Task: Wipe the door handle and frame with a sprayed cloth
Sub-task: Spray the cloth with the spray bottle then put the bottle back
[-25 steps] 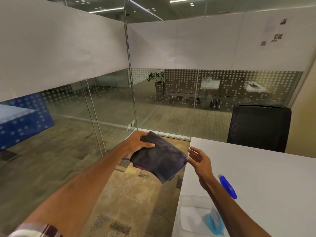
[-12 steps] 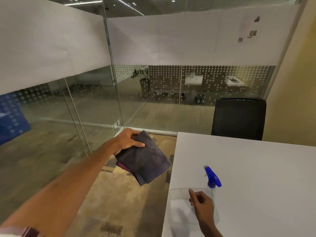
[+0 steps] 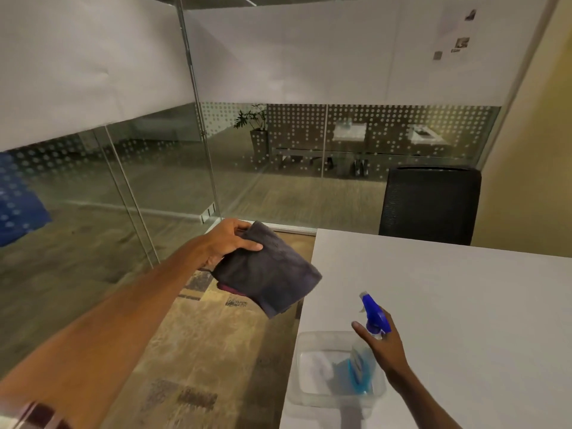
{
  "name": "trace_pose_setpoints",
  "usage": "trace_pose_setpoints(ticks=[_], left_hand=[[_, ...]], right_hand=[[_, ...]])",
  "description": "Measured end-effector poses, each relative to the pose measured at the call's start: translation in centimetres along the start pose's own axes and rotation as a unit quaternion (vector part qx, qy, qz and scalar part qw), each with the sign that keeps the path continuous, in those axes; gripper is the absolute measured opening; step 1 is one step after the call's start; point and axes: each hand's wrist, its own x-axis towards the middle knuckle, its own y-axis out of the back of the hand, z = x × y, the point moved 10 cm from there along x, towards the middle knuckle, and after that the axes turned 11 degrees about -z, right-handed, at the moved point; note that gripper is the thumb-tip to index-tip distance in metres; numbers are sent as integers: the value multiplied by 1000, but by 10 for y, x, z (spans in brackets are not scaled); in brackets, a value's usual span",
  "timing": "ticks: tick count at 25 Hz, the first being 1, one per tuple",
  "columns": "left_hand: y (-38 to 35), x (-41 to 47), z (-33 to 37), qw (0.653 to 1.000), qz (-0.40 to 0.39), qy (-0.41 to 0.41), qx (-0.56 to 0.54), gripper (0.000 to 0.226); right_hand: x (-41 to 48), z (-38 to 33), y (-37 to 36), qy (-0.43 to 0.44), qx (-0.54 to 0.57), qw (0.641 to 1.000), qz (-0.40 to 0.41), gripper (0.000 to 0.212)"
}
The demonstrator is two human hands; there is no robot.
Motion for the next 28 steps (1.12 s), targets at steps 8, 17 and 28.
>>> trace_pose_setpoints(ticks=[8, 17, 28], left_hand=[[18, 6, 5, 996, 48, 8, -79, 27], [33, 11, 11, 995, 55, 46, -67, 35], [33, 7, 16, 996, 44, 58, -44, 29]], right_hand=[[27, 3, -11, 10, 34, 999, -20, 29], [35, -115, -37, 107, 13, 994, -31, 35], [2, -233, -115, 205, -56, 974, -85, 43]])
